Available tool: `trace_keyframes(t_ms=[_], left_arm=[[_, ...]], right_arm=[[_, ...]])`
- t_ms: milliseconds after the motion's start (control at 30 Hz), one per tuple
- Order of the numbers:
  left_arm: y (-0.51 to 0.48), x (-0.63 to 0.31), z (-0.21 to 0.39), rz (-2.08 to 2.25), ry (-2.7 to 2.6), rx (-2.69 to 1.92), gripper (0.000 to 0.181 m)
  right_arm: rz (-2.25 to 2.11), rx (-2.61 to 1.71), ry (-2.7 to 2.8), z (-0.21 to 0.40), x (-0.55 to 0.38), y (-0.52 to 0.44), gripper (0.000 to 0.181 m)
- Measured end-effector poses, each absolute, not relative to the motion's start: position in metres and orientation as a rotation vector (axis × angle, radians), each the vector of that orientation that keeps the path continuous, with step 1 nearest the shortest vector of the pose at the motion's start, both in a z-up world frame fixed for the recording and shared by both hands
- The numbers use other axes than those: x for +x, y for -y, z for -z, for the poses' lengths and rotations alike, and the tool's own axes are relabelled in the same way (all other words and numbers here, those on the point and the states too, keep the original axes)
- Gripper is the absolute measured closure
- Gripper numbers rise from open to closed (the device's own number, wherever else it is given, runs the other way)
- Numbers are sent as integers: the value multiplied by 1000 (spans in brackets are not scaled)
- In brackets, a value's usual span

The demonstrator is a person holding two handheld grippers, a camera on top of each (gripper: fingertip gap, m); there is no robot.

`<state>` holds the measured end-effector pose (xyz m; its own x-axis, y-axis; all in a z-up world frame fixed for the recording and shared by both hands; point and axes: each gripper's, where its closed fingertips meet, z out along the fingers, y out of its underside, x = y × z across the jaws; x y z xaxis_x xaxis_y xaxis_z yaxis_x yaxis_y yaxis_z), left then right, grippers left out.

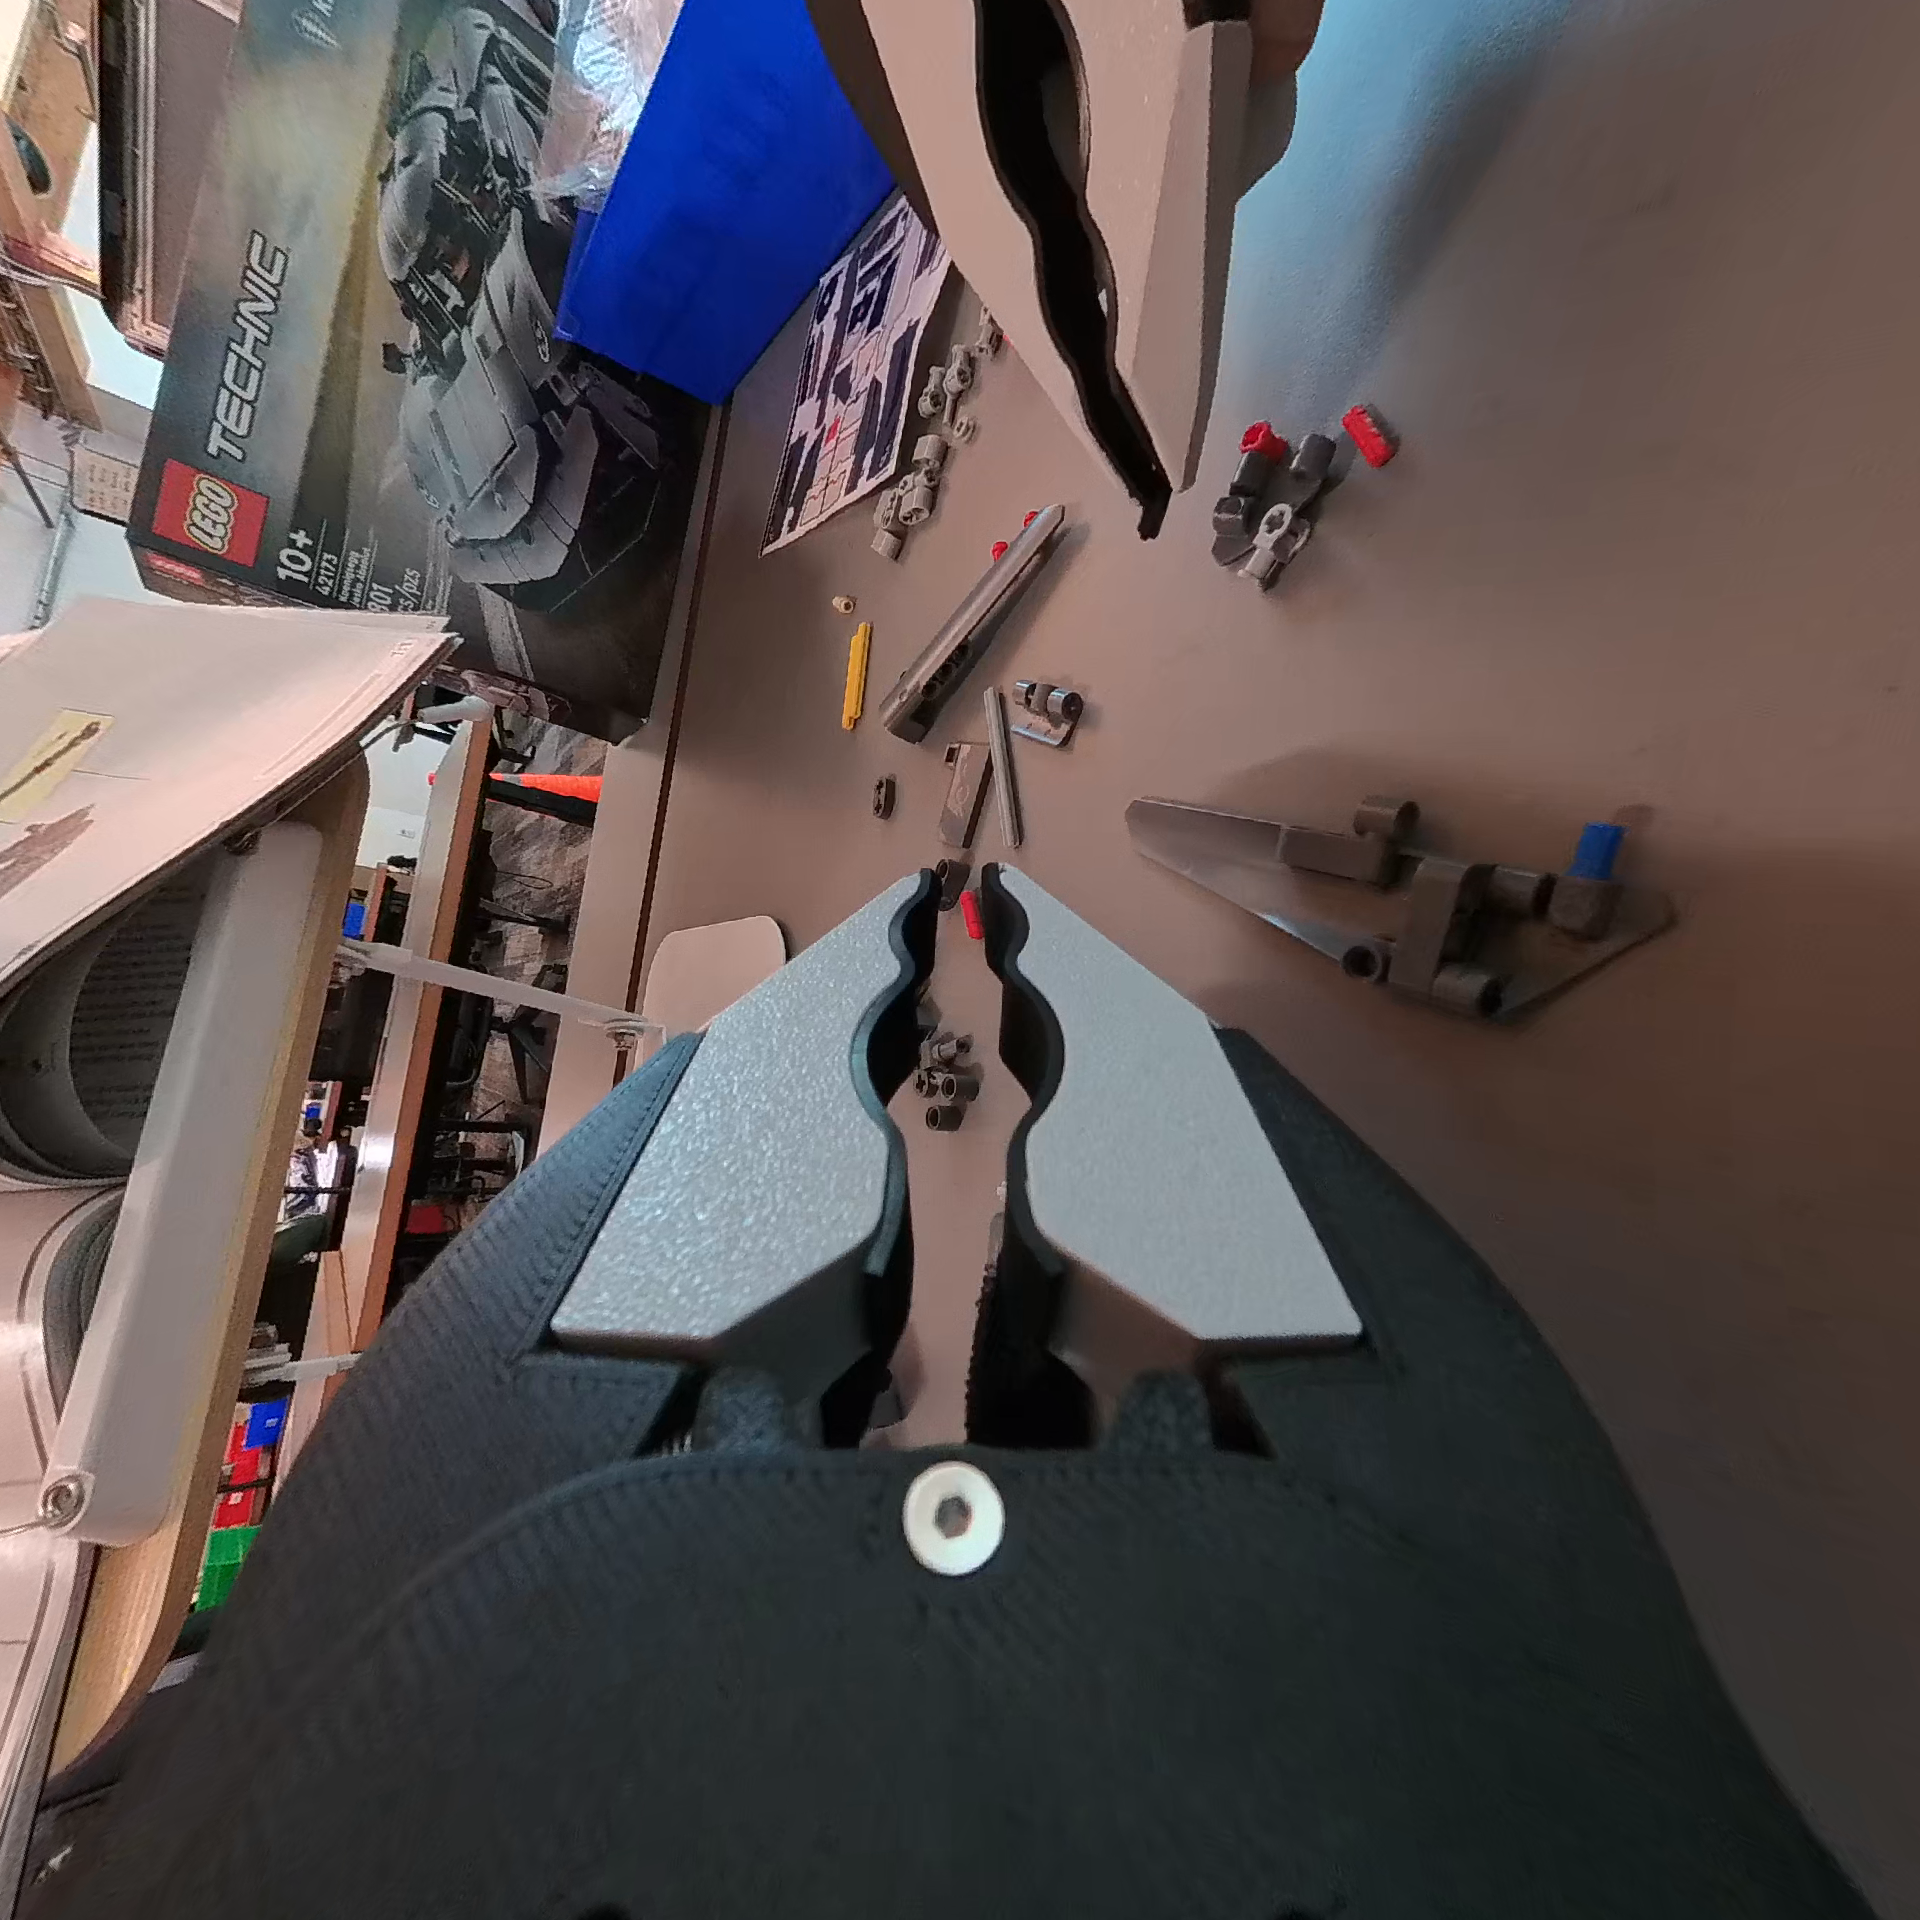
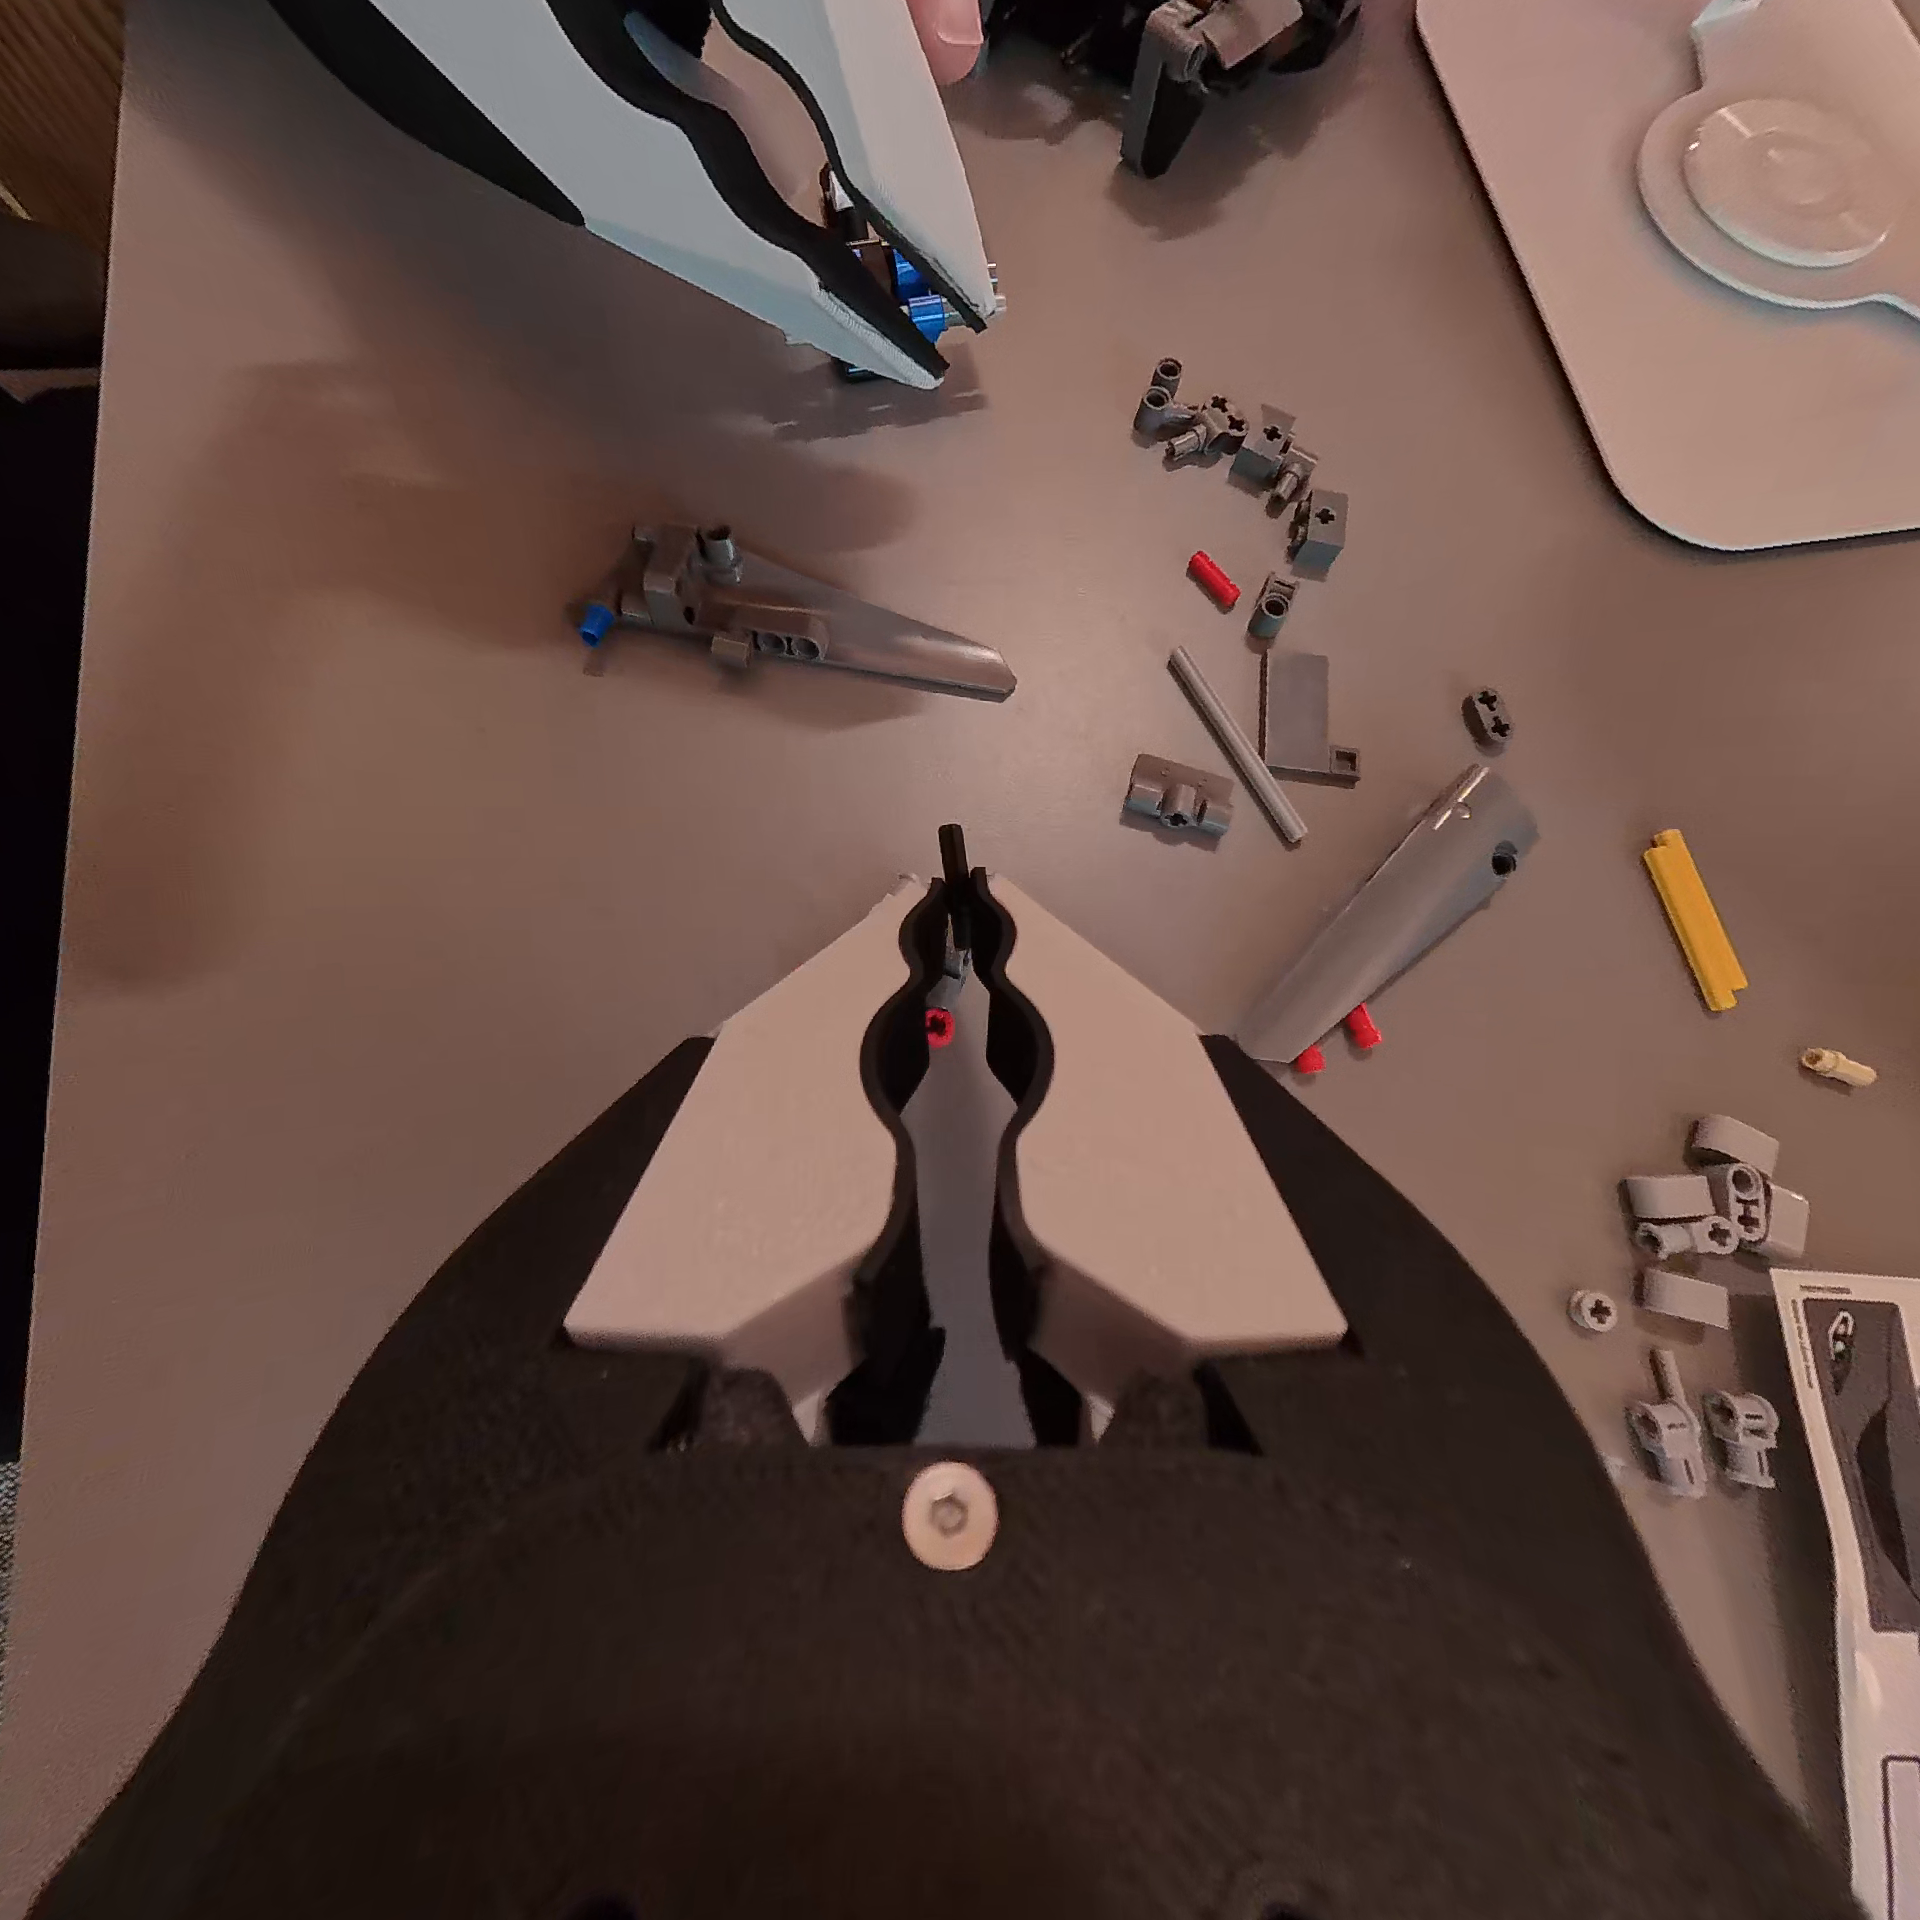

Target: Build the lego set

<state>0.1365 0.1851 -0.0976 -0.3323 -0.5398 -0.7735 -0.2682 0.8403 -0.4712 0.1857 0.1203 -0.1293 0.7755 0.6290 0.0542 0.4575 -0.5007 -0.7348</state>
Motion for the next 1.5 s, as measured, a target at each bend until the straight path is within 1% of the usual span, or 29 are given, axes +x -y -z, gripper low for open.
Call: trace_keyframes(t_ms=[667, 933, 1233, 1400, 1500], left_arm=[[-183, 137, 99, 320, -1942, -597, 175], [-154, 135, 86, 403, -1904, -482, 162], [-134, 140, 93, 318, -1871, -356, 158], [-128, 141, 96, 251, -1855, -291, 158], [-125, 141, 99, 223, -1850, -256, 164]], right_arm=[[-288, -2176, 812, 128, 185, -117, 181], [-386, -2071, 768, 107, 172, -121, 181], [-534, -1980, 796, 93, 142, -121, 180], [-557, -1995, 818, 97, 133, -122, 180], [-566, -2010, 827, 102, 129, -122, 180]])
